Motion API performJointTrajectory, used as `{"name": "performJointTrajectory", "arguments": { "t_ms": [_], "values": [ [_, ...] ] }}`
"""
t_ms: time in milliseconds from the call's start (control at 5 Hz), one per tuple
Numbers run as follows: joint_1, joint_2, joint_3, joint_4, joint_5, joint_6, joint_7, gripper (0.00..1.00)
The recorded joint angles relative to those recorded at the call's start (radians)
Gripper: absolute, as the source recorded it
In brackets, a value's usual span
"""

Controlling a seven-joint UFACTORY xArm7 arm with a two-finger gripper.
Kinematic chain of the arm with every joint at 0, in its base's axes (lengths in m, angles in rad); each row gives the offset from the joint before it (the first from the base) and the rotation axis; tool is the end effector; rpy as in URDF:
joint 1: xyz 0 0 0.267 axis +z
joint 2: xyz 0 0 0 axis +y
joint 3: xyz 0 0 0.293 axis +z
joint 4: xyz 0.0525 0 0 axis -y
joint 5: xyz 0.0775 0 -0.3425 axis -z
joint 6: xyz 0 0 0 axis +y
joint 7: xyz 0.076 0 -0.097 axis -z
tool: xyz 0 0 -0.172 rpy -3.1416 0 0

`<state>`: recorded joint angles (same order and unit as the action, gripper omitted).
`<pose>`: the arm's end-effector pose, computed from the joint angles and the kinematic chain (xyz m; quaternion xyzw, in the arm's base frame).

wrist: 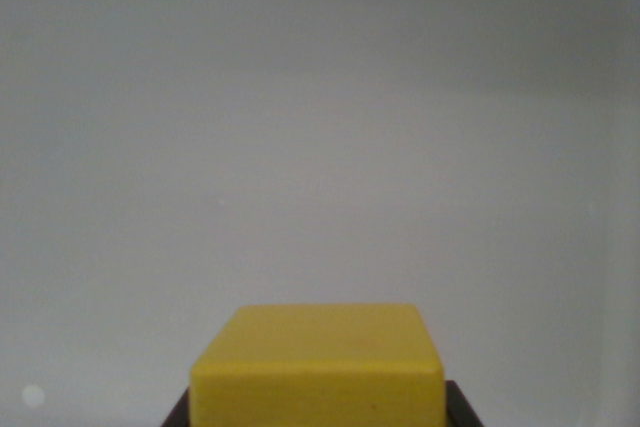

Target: Pick yellow cube

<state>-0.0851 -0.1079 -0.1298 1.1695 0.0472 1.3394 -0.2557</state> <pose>0.4228 -0.0801 0.2659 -0.9990 -0.0148 0.0237 0.0363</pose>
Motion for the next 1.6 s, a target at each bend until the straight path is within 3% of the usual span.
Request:
{"name": "performJointTrajectory", "arguments": {
  "t_ms": [200, 400, 600, 800, 1000, 1200, 1400, 1600],
  "values": [
    [0.0, 0.0, 0.0, 0.0, 0.0, 0.0, 0.0, 1.0],
    [0.0002, -0.014, 0.0, 0.029, -0.0039, 0.043, 0.004, 1.0],
    [0.0002, -0.014, 0.0, 0.029, -0.0039, 0.043, 0.004, 1.0],
    [0.0004, -0.028, 0.0, 0.057, -0.0077, 0.085, 0.009, 1.0],
    [0.0004, -0.028, 0.0, 0.057, -0.0077, 0.085, 0.009, 1.0],
    [0.0006, -0.041, 0.0, 0.083, -0.0113, 0.124, 0.013, 1.0],
    [0.0006, -0.041, 0.0, 0.083, -0.0113, 0.124, 0.013, 1.0],
    [0.0008, -0.053, 0.0, 0.108, -0.0146, 0.16, 0.016, 1.0]
  ]
}}
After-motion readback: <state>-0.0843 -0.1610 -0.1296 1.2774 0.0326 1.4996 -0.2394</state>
